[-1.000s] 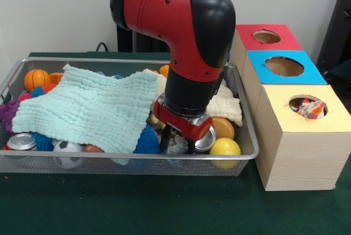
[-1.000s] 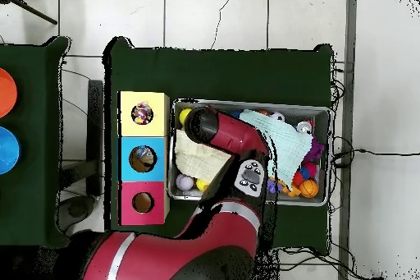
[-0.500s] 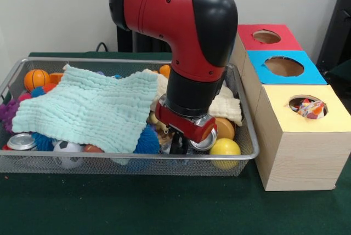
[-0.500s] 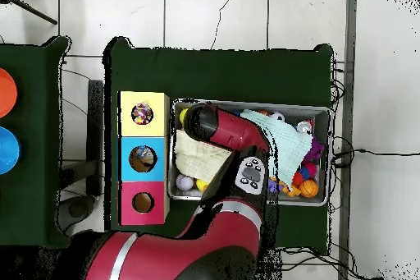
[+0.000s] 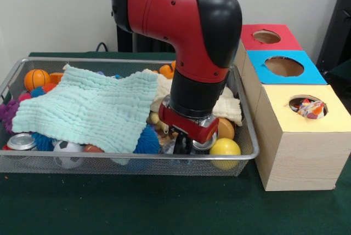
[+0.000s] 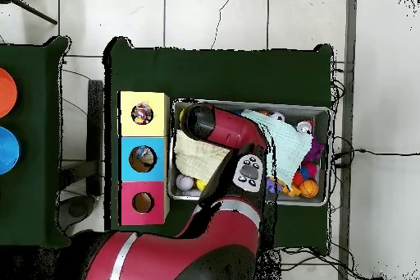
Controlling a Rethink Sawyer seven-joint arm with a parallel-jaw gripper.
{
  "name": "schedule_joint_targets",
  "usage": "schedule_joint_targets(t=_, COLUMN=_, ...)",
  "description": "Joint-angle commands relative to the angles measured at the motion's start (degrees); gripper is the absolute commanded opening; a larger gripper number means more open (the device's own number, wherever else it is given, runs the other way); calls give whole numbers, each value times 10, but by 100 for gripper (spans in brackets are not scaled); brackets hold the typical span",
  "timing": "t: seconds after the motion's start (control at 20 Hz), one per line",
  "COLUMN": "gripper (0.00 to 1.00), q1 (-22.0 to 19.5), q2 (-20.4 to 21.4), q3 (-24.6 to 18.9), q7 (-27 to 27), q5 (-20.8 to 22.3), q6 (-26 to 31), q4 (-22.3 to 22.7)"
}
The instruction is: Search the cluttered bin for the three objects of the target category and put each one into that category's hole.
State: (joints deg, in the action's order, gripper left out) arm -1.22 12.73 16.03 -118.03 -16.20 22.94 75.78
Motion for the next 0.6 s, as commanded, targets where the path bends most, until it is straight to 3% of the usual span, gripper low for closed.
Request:
schedule_joint_targets(t=0.05, gripper=0, q1=21, q2=-36, q3=-30, q7=-10, q5=50, q6=74, q4=-6)
schedule_joint_targets(t=0.1, gripper=0, q1=36, q2=-32, q3=-3, q7=-12, q5=65, q6=56, q4=-15)
schedule_joint_targets(t=0.25, gripper=0, q1=44, q2=1, q3=10, q7=-9, q5=84, q6=27, q4=-1)
schedule_joint_targets(t=0.6, gripper=0, q1=51, q2=109, q3=12, q7=-14, q5=112, q6=41, q4=95)
